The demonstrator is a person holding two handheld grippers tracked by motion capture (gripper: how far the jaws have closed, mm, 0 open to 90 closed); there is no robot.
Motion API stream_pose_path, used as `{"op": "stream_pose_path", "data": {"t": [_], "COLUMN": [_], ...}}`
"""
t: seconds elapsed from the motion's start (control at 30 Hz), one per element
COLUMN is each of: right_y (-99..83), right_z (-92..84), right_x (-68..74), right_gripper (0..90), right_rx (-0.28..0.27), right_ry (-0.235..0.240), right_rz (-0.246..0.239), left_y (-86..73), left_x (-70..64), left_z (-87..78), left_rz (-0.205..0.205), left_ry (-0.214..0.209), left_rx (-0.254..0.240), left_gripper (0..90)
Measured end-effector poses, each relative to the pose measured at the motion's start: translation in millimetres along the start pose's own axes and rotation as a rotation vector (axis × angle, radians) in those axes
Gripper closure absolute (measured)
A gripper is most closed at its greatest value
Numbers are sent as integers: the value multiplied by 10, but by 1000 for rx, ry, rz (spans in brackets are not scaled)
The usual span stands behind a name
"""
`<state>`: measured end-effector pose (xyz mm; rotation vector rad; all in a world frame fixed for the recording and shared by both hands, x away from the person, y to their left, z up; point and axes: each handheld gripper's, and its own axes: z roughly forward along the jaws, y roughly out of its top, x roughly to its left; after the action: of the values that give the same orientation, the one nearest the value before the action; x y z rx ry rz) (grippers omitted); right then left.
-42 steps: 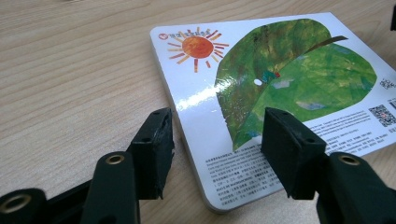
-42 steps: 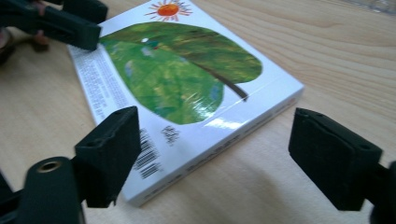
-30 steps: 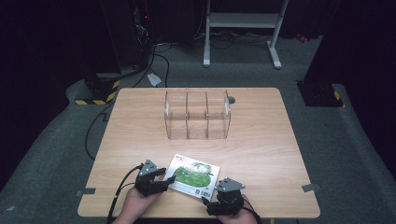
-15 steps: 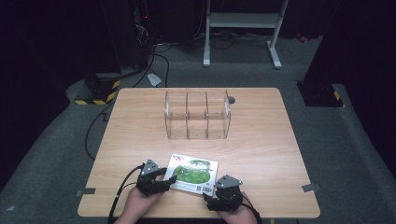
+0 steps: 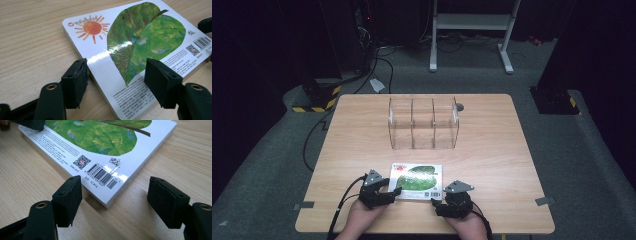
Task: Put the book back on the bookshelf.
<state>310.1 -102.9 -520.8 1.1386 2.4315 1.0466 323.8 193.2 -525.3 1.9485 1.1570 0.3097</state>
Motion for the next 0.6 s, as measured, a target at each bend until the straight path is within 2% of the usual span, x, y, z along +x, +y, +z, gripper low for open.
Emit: {"op": "stream_pose_path", "data": {"t": [0.1,0.17,0.27,0.33,0.43,0.57,0.6], "right_y": [11,26,35,37,38,32,38], "right_z": [18,37,58,70,74,80,84], "right_x": [36,71,119,140,136,159,169], "right_gripper": [248,245,242,233,234,254,253], "right_rx": [5,5,4,4,4,4,6], "right_ry": [-5,0,8,-5,-5,-34,-45], "right_rz": [-8,-13,-29,-48,-50,-61,-65], "left_y": [6,18,27,28,30,33,37], "left_x": [-6,-7,-20,-20,-16,-6,2], "left_z": [20,36,56,57,53,49,51], "left_rz": [-12,-6,-5,-12,-23,-38,-57], "left_ry": [12,17,17,18,17,12,11], "left_rx": [-6,-3,-7,-8,-8,-8,-13], "left_gripper": [314,291,289,291,306,304,305]}}
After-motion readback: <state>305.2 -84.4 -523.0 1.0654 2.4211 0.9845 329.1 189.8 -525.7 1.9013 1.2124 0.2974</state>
